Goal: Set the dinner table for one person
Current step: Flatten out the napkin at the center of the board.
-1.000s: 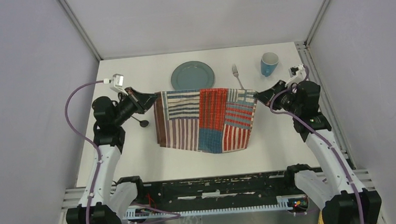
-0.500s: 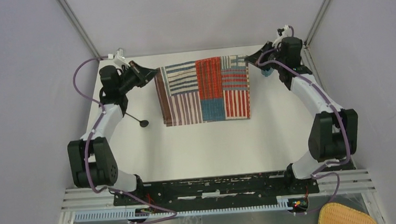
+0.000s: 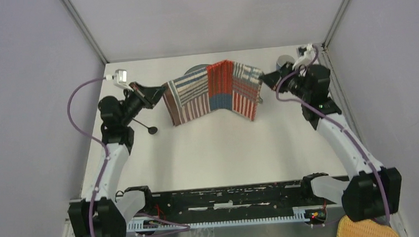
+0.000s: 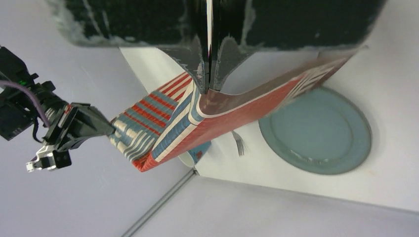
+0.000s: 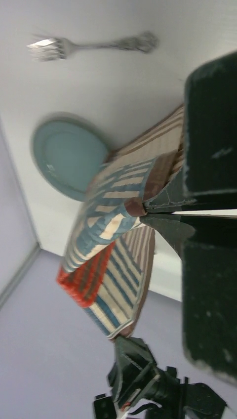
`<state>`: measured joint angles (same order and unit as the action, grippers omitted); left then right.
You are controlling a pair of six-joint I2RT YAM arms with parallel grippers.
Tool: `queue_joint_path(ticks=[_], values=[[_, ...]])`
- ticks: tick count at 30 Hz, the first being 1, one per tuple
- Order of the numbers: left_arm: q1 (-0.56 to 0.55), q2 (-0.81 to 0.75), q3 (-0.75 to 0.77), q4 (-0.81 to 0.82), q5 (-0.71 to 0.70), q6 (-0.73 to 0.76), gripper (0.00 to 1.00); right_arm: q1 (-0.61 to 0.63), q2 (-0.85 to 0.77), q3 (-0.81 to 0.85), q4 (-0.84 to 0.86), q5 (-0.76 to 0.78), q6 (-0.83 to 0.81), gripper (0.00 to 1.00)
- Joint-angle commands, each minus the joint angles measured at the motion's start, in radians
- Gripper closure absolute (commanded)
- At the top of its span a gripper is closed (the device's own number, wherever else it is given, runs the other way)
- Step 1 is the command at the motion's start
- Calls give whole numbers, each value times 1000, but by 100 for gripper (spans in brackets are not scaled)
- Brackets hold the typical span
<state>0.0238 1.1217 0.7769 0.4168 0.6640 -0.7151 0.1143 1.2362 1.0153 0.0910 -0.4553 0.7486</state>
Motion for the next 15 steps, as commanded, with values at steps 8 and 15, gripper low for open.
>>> queue_joint_path(ticks=[8,15], values=[[-53,-348,-191,-329,-9,93,98,138,-481,-658,-34,-8,13,100],[-53,-398,-160,-494,-35,72,98,140,-637,-610,-284,13,-31,100]])
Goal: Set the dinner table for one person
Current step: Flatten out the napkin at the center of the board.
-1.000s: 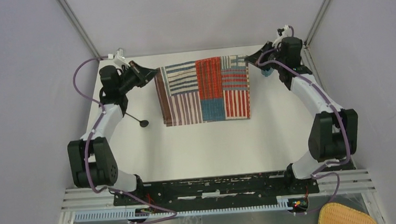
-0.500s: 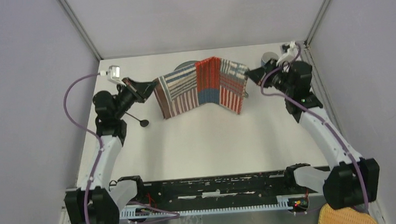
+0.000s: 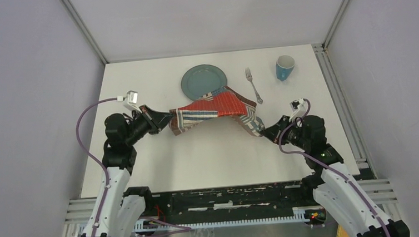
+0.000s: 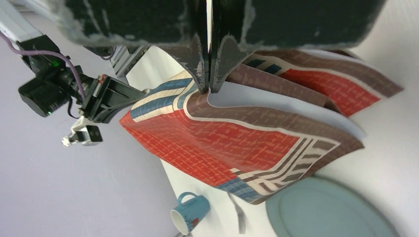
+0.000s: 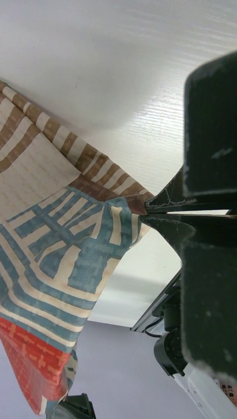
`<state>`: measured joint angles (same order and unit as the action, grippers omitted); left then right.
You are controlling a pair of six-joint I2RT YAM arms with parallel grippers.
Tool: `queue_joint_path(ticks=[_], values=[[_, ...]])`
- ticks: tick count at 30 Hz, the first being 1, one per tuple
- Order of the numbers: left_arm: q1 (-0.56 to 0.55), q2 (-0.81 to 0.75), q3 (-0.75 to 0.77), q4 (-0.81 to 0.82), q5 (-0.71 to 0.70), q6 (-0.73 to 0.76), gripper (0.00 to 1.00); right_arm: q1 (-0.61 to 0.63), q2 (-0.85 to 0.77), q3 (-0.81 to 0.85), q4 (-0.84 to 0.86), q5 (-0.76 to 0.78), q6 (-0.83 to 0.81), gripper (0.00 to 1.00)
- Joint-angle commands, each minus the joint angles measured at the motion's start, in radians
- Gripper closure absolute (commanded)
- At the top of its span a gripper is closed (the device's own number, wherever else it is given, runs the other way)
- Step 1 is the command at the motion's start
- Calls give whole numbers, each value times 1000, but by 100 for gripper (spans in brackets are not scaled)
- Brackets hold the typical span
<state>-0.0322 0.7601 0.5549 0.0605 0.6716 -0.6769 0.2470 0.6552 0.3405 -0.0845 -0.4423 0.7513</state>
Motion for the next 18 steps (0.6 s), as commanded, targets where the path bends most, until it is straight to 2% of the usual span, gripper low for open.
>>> queue_joint_path(ticks=[1,4,5,7,8,10,12,13,15,17,18], values=[[3,-48,80,-176,-61,33,98,6,-71,73,-135,1,-37,100],[3,-91,115,-254,-90,21,98,5,-125,86,-199,1,-34,100],[4,-104,124,-280,-101,13,98,5,-144,93,-221,8,-32,95],[3,-105,151,-329,-107,0,96,6,-173,111,-267,23,-32,69],[3,-100,161,-347,-113,-8,92,5,-183,123,-294,37,-35,63],[3,-104,169,-356,-120,-16,83,6,-196,146,-324,56,-46,59],[4,-111,169,-352,-117,-22,95,6,-197,168,-351,84,-60,59],[3,-114,166,-350,-120,-27,97,6,-197,177,-355,92,-62,60],[4,-117,159,-350,-125,-40,87,6,-193,182,-352,95,-60,57],[4,-123,156,-355,-130,-56,73,6,-189,189,-356,92,-61,56],[4,-128,158,-360,-136,-60,60,5,-189,195,-362,98,-60,55]])
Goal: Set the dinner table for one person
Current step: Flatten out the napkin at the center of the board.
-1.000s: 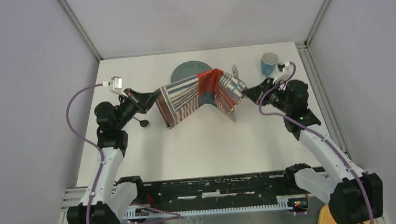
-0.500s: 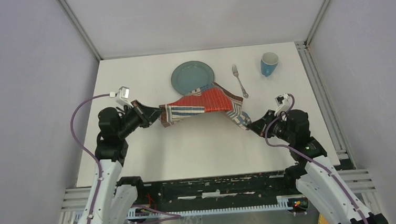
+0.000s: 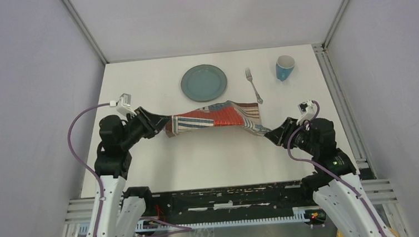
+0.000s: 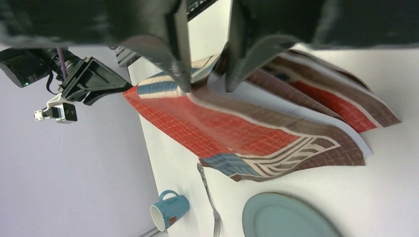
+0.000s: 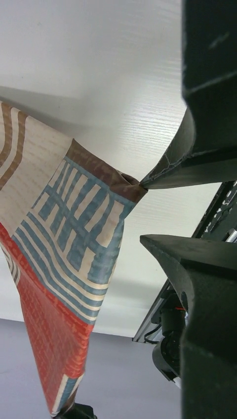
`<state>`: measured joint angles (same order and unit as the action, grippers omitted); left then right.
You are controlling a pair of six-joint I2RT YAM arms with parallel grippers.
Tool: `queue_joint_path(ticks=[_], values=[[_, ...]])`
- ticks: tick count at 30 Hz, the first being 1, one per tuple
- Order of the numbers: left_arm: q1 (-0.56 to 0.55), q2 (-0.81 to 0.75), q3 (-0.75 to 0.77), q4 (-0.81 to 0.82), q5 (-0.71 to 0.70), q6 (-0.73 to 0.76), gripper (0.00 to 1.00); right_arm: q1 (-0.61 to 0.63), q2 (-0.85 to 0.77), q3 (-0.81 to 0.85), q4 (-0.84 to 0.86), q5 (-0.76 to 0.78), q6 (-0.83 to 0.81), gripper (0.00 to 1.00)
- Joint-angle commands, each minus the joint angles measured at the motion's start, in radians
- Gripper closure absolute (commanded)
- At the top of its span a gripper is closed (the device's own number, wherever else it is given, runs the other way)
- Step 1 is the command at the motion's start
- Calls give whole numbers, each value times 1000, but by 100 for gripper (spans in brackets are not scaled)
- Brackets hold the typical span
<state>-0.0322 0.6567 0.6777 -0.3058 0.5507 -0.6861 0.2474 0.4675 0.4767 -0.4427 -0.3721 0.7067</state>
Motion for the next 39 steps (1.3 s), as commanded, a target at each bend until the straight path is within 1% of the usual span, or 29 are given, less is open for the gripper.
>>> queue_joint_path(ticks=[1,5,7,9,11,15,16,17,18,21,23,25,26,28,31,32,34,37,39], values=[[3,-28,39,1,-15,-50,55,5,-3,65,-13,40,-17,54],[4,-32,80,-43,-52,-56,55,6,-29,101,-78,116,-27,51],[3,-40,83,-47,-81,-56,54,5,-46,111,-94,145,-25,45],[3,-56,73,-59,-122,-53,53,4,-55,115,-100,174,-23,44],[3,-60,65,-57,-128,-54,53,6,-56,123,-110,198,-22,44],[4,-55,71,-42,-139,-48,55,5,-29,121,-80,184,-25,45],[3,-42,68,-27,-125,-54,57,6,-8,120,-63,171,-25,45],[3,-23,64,-13,-110,-62,61,5,19,120,-46,156,-22,46],[3,-4,62,-3,-103,-68,68,5,48,118,-16,138,-20,48],[3,57,67,10,-110,-84,90,6,172,145,45,98,-19,57],[4,117,90,-5,-122,-80,97,6,254,175,72,81,-27,66],[1,183,121,-33,-142,-79,98,5,342,217,90,66,-40,88],[-1,217,140,-51,-152,-70,98,6,382,242,88,64,-44,94],[-17,282,185,-105,-201,-45,98,7,473,293,85,47,-61,94],[-25,358,217,-122,-219,-30,98,5,595,357,105,29,-75,94],[-29,381,223,-121,-217,-29,98,6,634,371,124,19,-74,93],[-42,428,233,-116,-227,-28,98,6,714,409,147,-7,-74,100],[-63,502,261,-125,-253,-7,98,9,837,480,153,-34,-72,100],[-70,562,283,-138,-260,11,98,16,898,526,146,-14,-78,100]])
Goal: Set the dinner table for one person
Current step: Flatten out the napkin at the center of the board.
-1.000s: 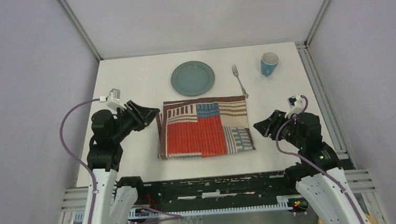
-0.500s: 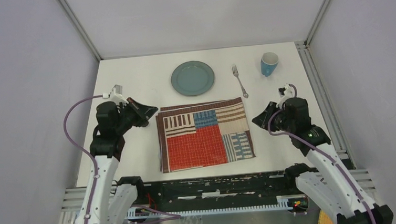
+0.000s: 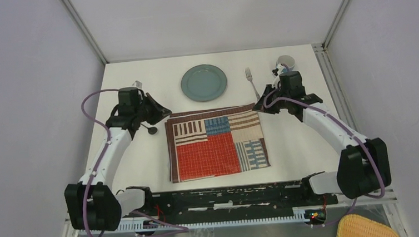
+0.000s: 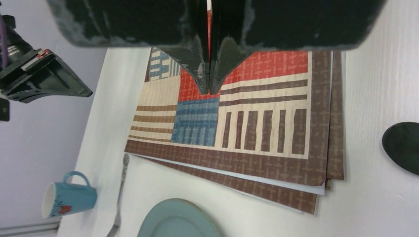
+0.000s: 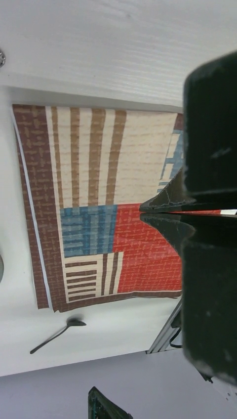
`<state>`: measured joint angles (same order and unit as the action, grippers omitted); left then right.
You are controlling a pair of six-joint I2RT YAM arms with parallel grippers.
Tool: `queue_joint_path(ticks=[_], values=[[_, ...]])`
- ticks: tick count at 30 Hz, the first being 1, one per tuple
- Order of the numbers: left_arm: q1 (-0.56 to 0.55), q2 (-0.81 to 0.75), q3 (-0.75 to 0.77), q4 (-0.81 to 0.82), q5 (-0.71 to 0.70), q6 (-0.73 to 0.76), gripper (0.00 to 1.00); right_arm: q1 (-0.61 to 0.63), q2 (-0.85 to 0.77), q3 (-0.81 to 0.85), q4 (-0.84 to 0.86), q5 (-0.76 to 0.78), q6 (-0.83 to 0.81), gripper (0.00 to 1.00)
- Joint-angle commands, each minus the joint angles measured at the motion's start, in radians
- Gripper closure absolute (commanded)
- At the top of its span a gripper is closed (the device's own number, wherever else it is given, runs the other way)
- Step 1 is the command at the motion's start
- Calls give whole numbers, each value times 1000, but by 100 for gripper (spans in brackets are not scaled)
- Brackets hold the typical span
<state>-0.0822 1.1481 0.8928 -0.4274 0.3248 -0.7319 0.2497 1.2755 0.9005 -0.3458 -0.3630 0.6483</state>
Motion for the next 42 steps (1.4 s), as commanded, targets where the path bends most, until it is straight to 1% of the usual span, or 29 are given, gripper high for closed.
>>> queue_joint_path(ticks=[1,2,5,6,9,11,14,20,24,35,42], values=[[-21,103,84,-29,-40,70,98,15,116,122,42,-5,-29,100],[-23,131,98,-32,-43,83,98,16,139,145,22,20,-42,100],[-24,200,115,-28,-44,107,98,15,230,211,-34,56,-76,83],[-26,218,118,-25,-52,109,98,15,256,229,-40,52,-79,80],[-27,256,125,-3,-49,108,98,16,302,244,-49,88,-78,72],[-27,276,130,1,-43,109,98,15,319,249,-57,128,-77,70],[-27,297,143,3,-39,114,98,15,369,289,-100,175,-84,69],[-27,314,158,4,-24,132,98,15,412,306,-91,219,-77,69],[-28,327,165,3,-18,136,98,13,461,342,-126,253,-96,69],[-27,347,206,-10,-4,161,98,12,536,366,-89,278,-86,68],[-26,360,219,-20,5,172,98,10,570,397,-89,316,-116,68]])
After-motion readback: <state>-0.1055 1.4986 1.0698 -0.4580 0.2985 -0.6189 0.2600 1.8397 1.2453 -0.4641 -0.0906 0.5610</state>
